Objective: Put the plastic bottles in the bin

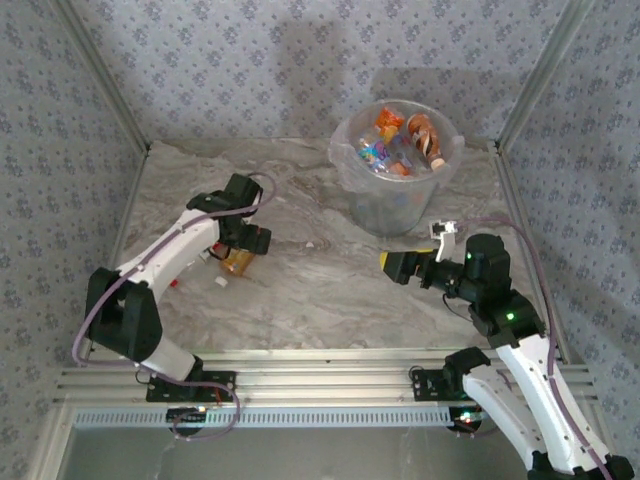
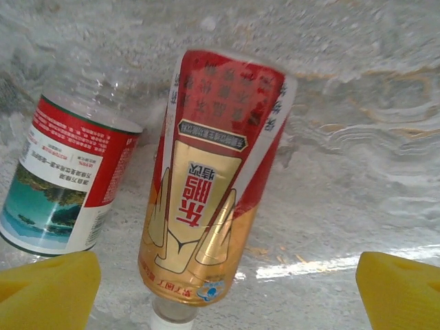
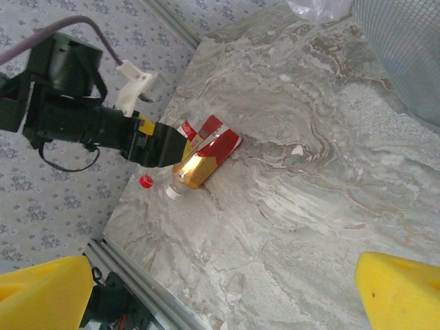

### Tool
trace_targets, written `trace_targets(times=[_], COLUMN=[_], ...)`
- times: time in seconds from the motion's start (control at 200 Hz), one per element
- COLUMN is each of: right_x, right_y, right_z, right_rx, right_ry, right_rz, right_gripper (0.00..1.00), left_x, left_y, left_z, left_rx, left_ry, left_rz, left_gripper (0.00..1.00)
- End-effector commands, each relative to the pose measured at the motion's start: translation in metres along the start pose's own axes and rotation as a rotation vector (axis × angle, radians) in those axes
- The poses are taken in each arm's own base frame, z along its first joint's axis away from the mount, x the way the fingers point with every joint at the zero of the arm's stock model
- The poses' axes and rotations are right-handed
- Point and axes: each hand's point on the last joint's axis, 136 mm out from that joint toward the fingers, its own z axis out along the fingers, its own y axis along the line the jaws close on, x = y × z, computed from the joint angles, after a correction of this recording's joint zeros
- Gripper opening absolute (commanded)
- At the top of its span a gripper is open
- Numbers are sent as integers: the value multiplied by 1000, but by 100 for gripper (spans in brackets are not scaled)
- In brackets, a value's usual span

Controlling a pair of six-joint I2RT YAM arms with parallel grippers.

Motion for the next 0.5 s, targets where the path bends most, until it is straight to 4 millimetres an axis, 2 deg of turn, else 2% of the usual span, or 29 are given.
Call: trace_targets(times=[0.0,0.5], right_x=[-2,2], right_y=[0,1], right_z=[0,-1], right_rx=[3,10], right_ry=[-18,-10], right_rz=[-1,-5], right_gripper=[100,100], left_x=[16,24], left_y=[5,9], left_z=[16,64], left_rx=[-24,-74], left_ry=[80,205], left_rz=[-5,-30], left_gripper=[97,100])
